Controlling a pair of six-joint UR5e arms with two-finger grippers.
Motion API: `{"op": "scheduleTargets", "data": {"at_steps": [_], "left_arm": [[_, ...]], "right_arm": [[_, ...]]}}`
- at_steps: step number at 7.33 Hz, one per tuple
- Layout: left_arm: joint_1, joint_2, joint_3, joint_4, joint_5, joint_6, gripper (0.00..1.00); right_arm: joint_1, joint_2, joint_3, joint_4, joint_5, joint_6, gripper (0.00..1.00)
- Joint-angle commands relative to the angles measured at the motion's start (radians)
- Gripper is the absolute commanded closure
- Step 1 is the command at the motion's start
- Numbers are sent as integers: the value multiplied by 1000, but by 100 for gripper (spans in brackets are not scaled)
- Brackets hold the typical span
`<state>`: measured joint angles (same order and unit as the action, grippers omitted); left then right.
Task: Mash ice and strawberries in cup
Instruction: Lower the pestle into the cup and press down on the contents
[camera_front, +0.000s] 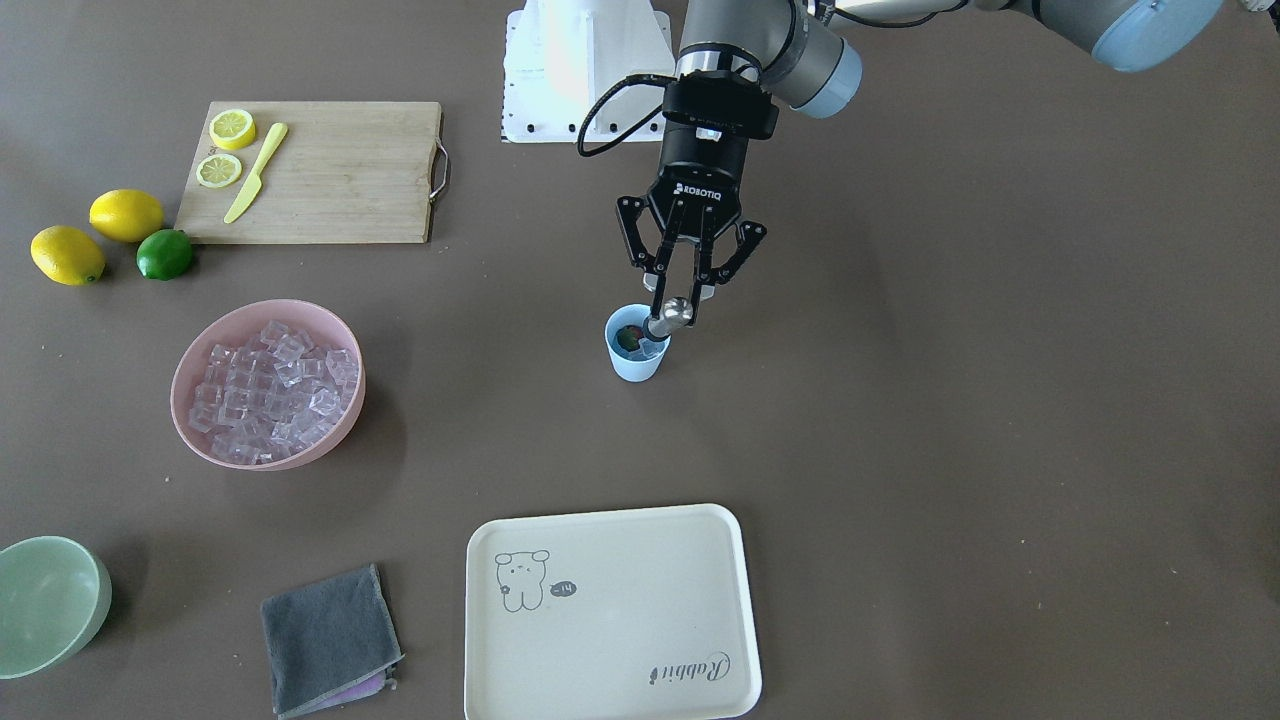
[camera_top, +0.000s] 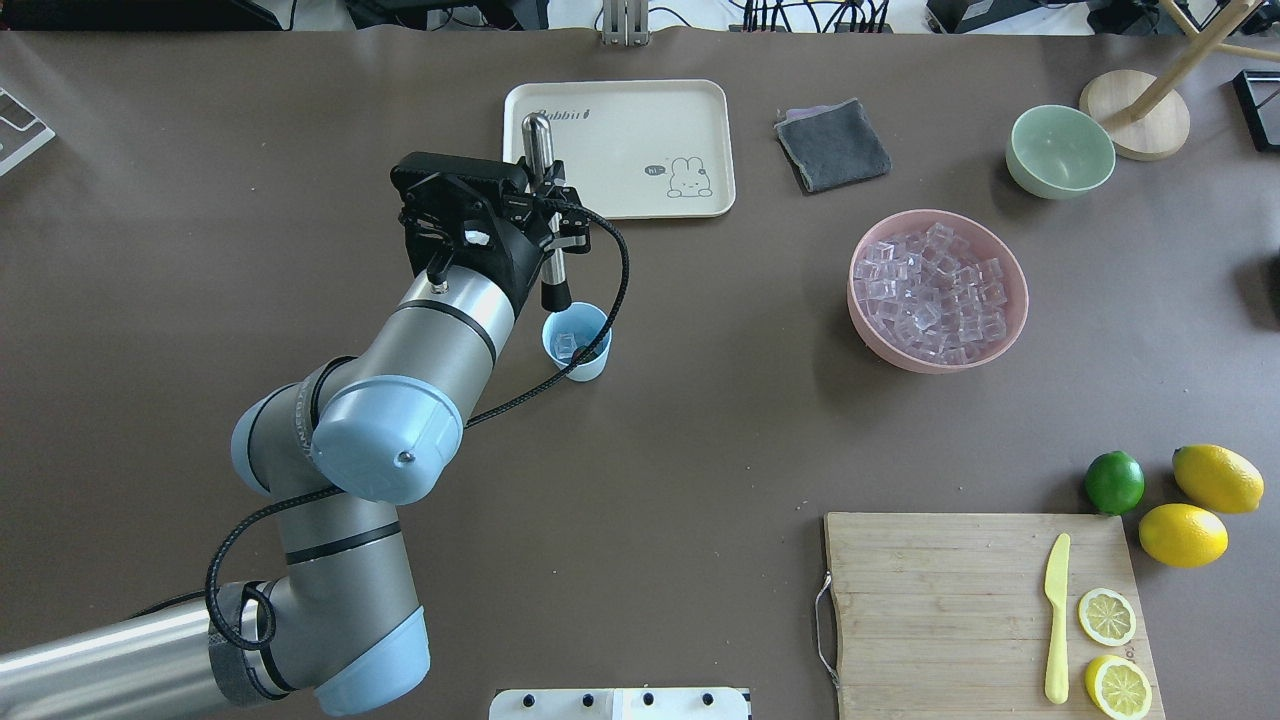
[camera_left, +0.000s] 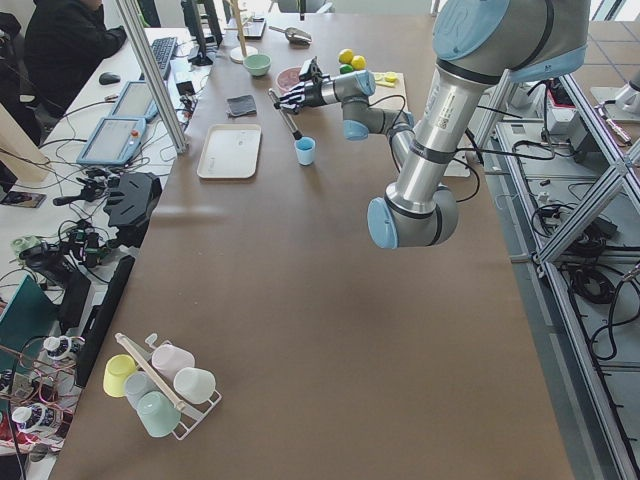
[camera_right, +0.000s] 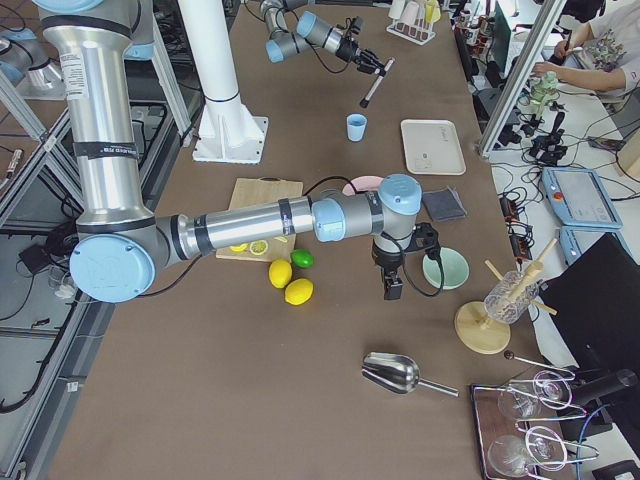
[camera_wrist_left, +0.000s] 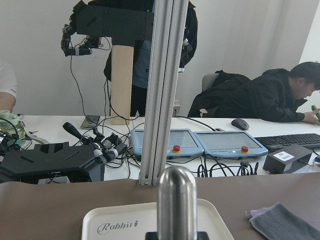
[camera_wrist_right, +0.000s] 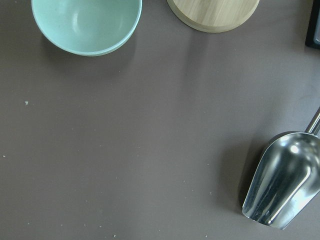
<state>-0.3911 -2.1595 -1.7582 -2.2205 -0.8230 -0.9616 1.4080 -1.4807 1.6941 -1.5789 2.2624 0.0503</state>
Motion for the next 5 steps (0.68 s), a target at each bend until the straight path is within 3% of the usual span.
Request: {"op": "scheduleTargets", "data": {"at_steps": [1, 5], "left_arm": [[46, -5, 20, -21, 30, 0, 100], [74, 3, 92, -72, 56, -8, 100]], "right_arm": [[-1, 3, -14, 5, -3, -1, 1], [0, -12, 4, 7, 0, 0, 1]]}}
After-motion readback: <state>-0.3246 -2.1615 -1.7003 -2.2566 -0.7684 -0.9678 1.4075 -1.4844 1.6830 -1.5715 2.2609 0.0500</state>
